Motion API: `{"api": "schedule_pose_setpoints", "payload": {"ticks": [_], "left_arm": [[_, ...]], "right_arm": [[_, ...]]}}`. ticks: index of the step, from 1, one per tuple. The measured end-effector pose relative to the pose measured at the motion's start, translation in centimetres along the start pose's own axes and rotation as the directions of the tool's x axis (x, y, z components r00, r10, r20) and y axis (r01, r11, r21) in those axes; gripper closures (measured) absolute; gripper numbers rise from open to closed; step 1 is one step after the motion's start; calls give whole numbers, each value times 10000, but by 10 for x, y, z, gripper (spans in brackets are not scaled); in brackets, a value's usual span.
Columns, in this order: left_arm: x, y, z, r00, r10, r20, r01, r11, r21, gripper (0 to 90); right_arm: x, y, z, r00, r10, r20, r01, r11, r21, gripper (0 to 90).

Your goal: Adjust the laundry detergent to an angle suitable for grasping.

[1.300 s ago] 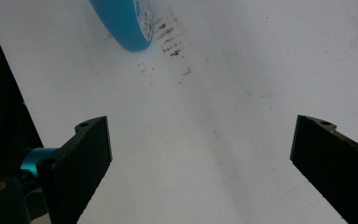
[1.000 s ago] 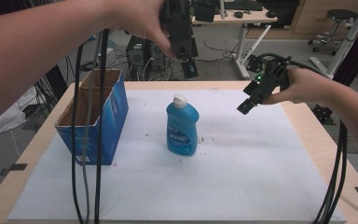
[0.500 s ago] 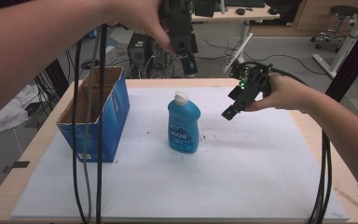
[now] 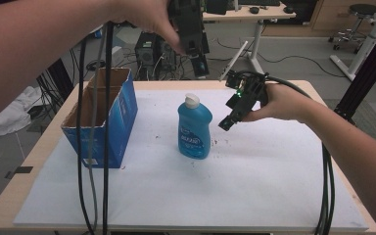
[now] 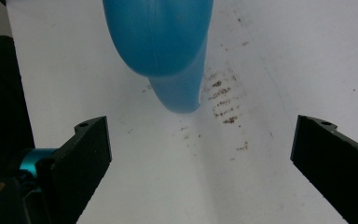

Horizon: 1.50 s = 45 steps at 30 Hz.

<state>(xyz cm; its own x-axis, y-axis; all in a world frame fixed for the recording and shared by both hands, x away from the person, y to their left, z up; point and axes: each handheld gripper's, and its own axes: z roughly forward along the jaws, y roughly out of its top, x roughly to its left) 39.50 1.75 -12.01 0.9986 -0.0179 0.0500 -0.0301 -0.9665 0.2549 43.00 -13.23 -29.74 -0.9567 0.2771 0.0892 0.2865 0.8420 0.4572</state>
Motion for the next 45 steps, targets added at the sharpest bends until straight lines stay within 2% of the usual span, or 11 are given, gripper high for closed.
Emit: {"api": "schedule_pose_setpoints", "payload": {"ticks": [14,21,32,45], "left_arm": [[0,0,0,10000,-5,-13,5,10000,-7,184],[-1,0,0,10000,27,-2,-27,10000,53,184],[-1,0,0,10000,20,-28,-20,10000,88,184],[-1,1,1,10000,14,-30,-14,9999,122,184]], "right_arm": [[9,23,22,9996,-248,-160,247,9997,-89,42],[13,33,32,9989,-465,-98,465,9989,-68,42],[19,42,41,9978,-661,-5,661,9978,-36,43],[20,50,48,9978,-631,197,629,9979,122,44]]}}
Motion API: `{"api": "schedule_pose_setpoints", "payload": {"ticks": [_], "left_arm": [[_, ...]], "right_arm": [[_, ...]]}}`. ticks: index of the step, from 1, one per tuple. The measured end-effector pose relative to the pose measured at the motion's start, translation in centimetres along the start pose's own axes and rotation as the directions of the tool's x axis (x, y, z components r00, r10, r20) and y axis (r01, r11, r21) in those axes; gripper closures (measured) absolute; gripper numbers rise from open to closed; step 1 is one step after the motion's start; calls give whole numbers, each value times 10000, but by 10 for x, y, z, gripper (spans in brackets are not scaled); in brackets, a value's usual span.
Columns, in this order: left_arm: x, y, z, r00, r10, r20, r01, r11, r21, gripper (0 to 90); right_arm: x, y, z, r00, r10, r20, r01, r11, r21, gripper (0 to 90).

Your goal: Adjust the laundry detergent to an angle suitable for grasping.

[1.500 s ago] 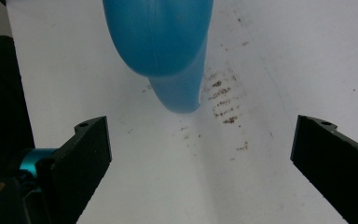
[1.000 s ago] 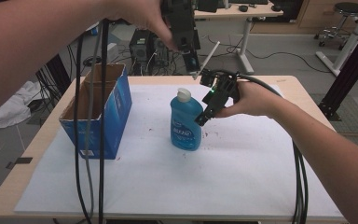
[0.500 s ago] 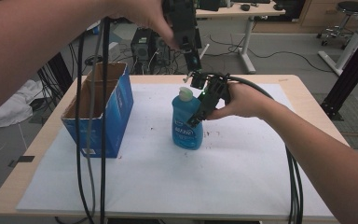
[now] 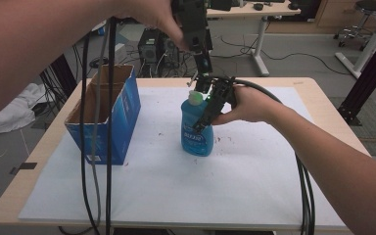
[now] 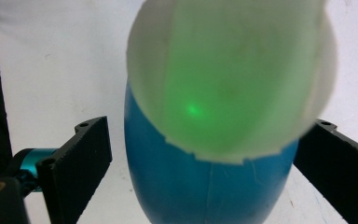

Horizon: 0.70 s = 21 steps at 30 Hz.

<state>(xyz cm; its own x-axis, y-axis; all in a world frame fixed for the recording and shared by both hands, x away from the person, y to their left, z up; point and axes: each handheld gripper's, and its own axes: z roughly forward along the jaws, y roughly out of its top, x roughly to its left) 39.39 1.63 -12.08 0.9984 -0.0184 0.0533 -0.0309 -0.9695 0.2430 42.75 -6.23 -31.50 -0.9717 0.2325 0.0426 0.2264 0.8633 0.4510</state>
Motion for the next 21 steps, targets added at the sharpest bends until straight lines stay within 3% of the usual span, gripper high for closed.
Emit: {"api": "schedule_pose_setpoints", "payload": {"ticks": [14,18,21], "left_arm": [[0,-1,0,10000,1,-21,-1,10000,43,184],[0,-2,0,10000,-18,-33,18,10000,24,184],[-1,-2,0,10000,8,-28,-7,10000,60,184]], "right_arm": [[2,4,4,9999,-50,137,48,9999,145,52],[2,5,3,9999,-173,-10,173,9999,8,133],[2,5,2,9999,-152,51,152,9999,23,133]]}}
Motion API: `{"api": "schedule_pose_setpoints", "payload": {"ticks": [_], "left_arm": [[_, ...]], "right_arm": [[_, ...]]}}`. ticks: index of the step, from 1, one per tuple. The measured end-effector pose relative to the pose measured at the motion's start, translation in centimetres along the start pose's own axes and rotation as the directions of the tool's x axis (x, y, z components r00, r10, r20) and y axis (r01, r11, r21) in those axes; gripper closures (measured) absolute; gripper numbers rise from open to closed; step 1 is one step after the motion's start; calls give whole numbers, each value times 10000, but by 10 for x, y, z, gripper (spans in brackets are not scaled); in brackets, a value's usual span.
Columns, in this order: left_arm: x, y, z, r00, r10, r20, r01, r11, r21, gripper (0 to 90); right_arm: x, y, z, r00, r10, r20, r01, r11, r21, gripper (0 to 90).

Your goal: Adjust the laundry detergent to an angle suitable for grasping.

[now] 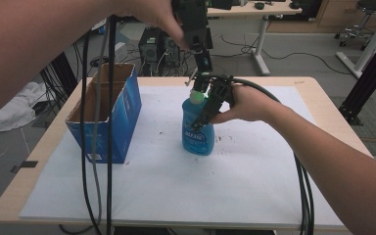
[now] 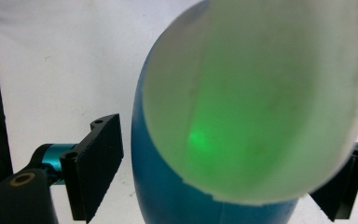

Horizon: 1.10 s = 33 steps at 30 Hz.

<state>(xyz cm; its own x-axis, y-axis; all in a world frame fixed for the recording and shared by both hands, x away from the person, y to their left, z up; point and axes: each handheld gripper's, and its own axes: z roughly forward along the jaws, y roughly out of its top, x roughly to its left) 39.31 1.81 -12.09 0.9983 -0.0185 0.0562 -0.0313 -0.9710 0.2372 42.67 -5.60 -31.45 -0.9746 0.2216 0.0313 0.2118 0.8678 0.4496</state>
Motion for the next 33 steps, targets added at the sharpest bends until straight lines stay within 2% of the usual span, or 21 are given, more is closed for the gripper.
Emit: {"api": "schedule_pose_setpoints", "payload": {"ticks": [17,19,26,30,32,33], "left_arm": [[-1,1,1,10000,7,11,-7,10000,40,184],[0,1,1,10000,1,8,-1,10000,60,184],[0,0,1,10000,-20,0,20,10000,61,184],[0,0,1,10000,-31,-1,31,10000,63,184],[0,0,1,10000,-23,-4,23,10000,68,184],[0,0,1,10000,-16,-10,16,10000,75,184]], "right_arm": [[0,0,-1,9999,-2,159,3,10000,-28,136],[0,0,-1,9999,16,127,-15,10000,-65,170],[0,1,-1,9998,-73,197,74,10000,-57,178],[1,1,-2,9997,38,251,-36,10000,-62,186],[0,1,-2,9998,-148,99,149,9998,-149,277],[1,1,-3,9998,-114,163,115,9999,-93,277]]}}
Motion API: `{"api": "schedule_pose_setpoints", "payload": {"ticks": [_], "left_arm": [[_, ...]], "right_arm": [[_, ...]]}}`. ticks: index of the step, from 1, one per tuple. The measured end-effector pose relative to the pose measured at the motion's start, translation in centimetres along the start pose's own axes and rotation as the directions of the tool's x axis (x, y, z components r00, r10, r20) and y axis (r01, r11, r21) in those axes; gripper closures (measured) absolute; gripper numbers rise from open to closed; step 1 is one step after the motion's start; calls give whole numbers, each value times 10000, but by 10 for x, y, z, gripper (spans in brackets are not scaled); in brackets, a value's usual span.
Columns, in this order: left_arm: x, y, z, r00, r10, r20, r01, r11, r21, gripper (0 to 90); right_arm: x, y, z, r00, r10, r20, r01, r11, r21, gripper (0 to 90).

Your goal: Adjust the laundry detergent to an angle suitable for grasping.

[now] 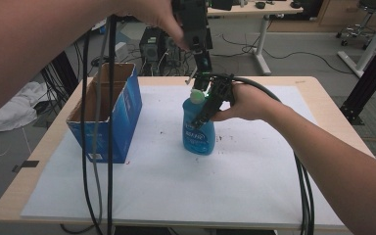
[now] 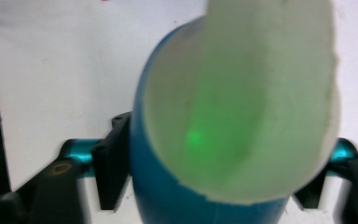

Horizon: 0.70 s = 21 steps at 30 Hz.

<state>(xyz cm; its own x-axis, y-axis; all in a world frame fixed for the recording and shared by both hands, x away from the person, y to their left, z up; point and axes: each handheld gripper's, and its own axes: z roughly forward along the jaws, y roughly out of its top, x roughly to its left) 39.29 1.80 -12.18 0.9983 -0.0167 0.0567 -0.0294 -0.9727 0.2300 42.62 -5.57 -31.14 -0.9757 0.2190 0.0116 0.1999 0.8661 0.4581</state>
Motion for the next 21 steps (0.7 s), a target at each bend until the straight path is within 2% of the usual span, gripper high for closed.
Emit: {"api": "schedule_pose_setpoints", "payload": {"ticks": [4,10,11,19,21], "left_arm": [[0,0,0,10000,3,0,-3,10000,20,184],[0,0,0,10000,1,6,-1,10000,57,184],[0,0,0,10000,7,7,-7,10000,65,184],[0,-1,0,10000,-14,11,14,10000,46,184],[-1,-1,0,10000,-41,-2,41,10000,35,184]], "right_arm": [[-1,0,0,10000,-27,43,27,10000,1,285],[0,2,-2,9999,-97,130,97,10000,-8,361],[1,2,-2,9999,-1,136,0,10000,38,362],[2,2,-3,9998,-127,172,127,9999,34,367],[1,2,-2,9993,-346,135,347,9994,-57,369]]}}
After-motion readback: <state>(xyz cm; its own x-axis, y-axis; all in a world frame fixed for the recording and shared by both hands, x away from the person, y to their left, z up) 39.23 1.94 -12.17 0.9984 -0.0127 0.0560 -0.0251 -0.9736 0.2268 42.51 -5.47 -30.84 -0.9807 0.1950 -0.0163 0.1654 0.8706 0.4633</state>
